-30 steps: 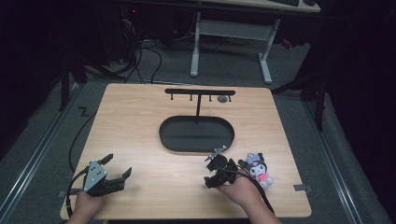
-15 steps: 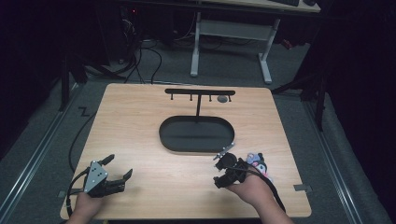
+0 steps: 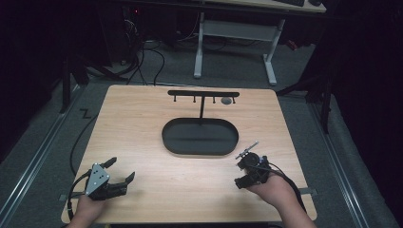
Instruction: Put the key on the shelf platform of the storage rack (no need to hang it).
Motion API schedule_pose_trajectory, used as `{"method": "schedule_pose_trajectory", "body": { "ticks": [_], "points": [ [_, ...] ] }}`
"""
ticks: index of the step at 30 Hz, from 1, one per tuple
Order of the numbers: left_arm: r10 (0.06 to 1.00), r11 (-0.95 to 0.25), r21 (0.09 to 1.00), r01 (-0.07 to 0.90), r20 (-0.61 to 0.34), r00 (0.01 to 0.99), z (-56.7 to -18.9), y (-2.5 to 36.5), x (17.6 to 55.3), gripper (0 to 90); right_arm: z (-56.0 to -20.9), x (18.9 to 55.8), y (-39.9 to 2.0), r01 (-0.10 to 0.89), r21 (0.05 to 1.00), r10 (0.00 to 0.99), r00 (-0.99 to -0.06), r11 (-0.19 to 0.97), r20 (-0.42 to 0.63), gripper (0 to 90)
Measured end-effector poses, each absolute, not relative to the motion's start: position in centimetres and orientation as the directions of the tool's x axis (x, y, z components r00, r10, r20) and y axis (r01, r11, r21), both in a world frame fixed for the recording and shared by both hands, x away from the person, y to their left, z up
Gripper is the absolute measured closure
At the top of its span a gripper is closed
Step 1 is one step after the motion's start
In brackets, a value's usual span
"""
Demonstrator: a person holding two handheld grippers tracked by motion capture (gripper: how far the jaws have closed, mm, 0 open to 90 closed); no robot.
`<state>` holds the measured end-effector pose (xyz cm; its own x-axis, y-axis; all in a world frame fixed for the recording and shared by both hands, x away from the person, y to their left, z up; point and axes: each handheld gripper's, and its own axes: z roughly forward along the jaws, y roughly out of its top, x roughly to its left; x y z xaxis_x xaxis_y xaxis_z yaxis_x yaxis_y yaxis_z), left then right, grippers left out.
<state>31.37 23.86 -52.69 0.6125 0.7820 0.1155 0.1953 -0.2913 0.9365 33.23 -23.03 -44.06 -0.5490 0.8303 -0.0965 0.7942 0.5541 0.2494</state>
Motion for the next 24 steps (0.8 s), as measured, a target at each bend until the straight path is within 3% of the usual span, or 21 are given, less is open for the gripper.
{"method": "schedule_pose_trajectory", "body": {
  "ticks": [9,14,24],
  "points": [
    [0.779,-0.294,0.933,0.206,0.109,0.618,-52.7,23.8,31.6,15.4,-42.9,32.9,-26.5,0.835,0.274,0.878,-0.465,0.476,-0.109,23.7],
    [0.78,-0.293,0.933,0.207,0.109,0.616,-52.7,23.8,31.6,15.4,-43.5,32.5,-28.4,0.865,0.262,0.904,-0.412,0.427,-0.113,16.6],
    [0.779,-0.293,0.935,0.201,0.112,0.617,-52.7,23.8,31.5,15.4,-45.0,31.7,-30.0,0.889,0.233,0.919,-0.379,0.394,-0.108,17.0]
  ]
}}
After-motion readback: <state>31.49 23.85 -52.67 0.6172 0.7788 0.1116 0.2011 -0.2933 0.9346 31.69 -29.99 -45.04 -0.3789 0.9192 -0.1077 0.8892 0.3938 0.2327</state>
